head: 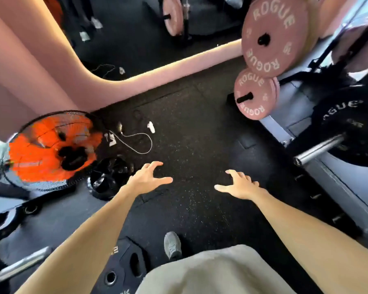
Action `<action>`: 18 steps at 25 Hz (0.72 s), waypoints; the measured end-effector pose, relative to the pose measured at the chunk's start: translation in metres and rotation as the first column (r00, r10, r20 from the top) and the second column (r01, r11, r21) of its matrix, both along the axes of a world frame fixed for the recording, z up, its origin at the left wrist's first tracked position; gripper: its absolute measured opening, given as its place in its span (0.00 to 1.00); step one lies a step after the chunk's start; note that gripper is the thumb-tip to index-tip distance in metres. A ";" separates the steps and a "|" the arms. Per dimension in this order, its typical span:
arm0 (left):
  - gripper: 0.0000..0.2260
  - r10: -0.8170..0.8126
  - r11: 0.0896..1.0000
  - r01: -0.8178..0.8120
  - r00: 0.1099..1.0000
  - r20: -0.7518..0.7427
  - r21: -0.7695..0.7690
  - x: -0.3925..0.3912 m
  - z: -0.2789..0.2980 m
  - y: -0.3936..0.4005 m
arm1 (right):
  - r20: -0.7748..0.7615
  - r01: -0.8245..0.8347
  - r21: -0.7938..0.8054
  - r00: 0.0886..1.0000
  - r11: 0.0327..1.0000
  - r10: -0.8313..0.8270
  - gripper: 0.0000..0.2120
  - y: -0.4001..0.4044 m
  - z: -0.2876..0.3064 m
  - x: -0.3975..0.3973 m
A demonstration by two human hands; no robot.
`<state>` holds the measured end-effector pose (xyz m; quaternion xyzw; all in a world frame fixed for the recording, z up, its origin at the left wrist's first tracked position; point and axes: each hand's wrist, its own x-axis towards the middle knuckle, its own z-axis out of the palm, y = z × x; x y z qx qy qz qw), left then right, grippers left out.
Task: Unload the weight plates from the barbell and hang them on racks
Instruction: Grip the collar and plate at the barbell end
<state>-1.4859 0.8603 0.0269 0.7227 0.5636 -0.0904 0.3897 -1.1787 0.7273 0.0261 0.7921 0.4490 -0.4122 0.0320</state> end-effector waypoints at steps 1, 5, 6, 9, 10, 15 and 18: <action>0.44 -0.067 0.998 0.067 0.998 0.017 -0.013 0.016 -0.001 0.019 | 0.007 0.079 0.000 0.997 0.997 -0.079 0.42 -0.005 0.003 0.005; 0.51 -0.315 0.947 0.317 0.948 0.052 -0.047 0.093 -0.011 0.064 | 0.025 0.347 -0.016 0.938 0.938 -0.347 0.42 -0.036 0.007 0.032; 0.51 -0.378 0.922 0.382 0.924 0.056 -0.063 0.116 -0.014 0.069 | 0.032 0.412 -0.016 0.911 0.911 -0.412 0.43 -0.048 0.006 0.040; 0.48 -0.532 0.842 0.535 0.845 0.060 -0.072 0.183 -0.018 0.074 | 0.032 0.579 -0.002 0.815 0.815 -0.579 0.43 -0.082 0.005 0.059; 0.48 -0.579 0.810 0.582 0.813 0.061 -0.068 0.205 -0.018 0.073 | 0.033 0.626 0.002 0.779 0.780 -0.626 0.43 -0.094 0.004 0.064; 0.46 -0.734 0.677 0.735 0.678 0.033 -0.048 0.288 -0.016 0.057 | 0.047 0.761 -0.011 0.648 0.648 -0.760 0.43 -0.134 0.000 0.082; 0.43 -0.786 0.615 0.787 0.617 0.037 -0.056 0.322 -0.015 0.053 | 0.032 0.818 -0.006 0.576 0.576 -0.817 0.43 -0.145 0.000 0.087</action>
